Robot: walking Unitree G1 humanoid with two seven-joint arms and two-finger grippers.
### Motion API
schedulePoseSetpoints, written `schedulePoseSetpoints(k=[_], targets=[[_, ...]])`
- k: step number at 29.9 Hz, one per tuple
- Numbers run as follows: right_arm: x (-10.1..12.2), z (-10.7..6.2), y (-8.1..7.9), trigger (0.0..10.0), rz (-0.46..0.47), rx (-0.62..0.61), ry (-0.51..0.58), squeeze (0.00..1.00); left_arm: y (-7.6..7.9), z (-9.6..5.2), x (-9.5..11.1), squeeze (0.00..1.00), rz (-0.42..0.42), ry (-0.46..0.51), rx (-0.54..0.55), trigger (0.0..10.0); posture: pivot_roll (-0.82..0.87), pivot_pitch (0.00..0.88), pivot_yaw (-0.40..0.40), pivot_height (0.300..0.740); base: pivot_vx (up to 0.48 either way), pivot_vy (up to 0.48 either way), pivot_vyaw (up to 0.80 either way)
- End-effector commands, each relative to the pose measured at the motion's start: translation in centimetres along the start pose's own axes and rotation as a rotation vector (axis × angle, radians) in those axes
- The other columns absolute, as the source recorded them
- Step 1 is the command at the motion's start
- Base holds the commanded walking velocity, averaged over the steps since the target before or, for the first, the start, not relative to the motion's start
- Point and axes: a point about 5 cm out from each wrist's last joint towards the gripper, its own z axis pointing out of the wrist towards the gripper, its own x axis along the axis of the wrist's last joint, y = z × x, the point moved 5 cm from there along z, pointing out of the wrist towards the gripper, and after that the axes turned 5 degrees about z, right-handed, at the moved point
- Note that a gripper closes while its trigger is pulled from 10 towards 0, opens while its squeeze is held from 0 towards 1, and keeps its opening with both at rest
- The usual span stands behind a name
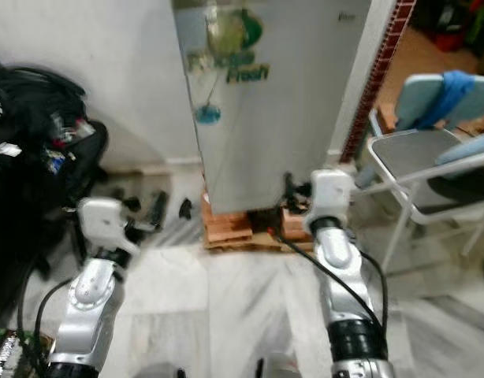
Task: Restocking fridge
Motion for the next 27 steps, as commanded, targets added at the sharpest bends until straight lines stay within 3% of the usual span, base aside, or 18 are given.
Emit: schedulePoseSetpoints(k=[1, 9, 12, 15, 20, 27], targets=[[0.3, -0.2, -0.7, 10.0, 0.001, 0.013, 0.018, 0.0, -1.7, -0.7, -0.4, 0.0, 0.033, -0.016, 0.038, 10.0, 0.03, 0.043, 0.028, 0.74, 0.319, 0.0, 0.0], [-1.7, -1.5, -0.5, 10.0, -0.05, 0.033, -0.023, 0.0, -3.5, -1.6, -0.5, 0.0, 0.082, -0.034, 0.098, 10.0, 0.04, 0.036, 0.044, 0.74, 0.306, 0.0, 0.0], [-2.0, -1.3, -0.7, 10.0, -0.053, 0.039, -0.029, 0.0, -3.6, -1.6, -0.7, 0.0, 0.087, -0.047, 0.11, 10.0, 0.04, 0.034, 0.039, 0.74, 0.17, 0.0, 0.0], [-1.9, -1.1, -0.7, 10.0, -0.045, 0.036, -0.028, 0.0, -4.3, -1.5, -1.4, 0.0, 0.142, -0.086, 0.179, 10.0, 0.05, 0.035, 0.036, 0.74, 0.0, 0.0, -0.3], [-1.9, -0.9, -0.3, 10.0, -0.038, 0.021, -0.031, 0.0, -4.3, -1.4, -2.1, 0.0, 0.092, -0.14, 0.186, 10.0, 0.07, 0.033, 0.011, 0.74, 0.0, 0.049, -0.61], [-3.0, -0.9, 0.5, 10.0, -0.011, -0.004, -0.071, 0.0, -4.4, -1.8, -2.8, 0.0, 0.075, -0.17, 0.195, 10.0, 0.09, 0.044, -0.002, 0.74, 0.0, 0.472, -0.64]])
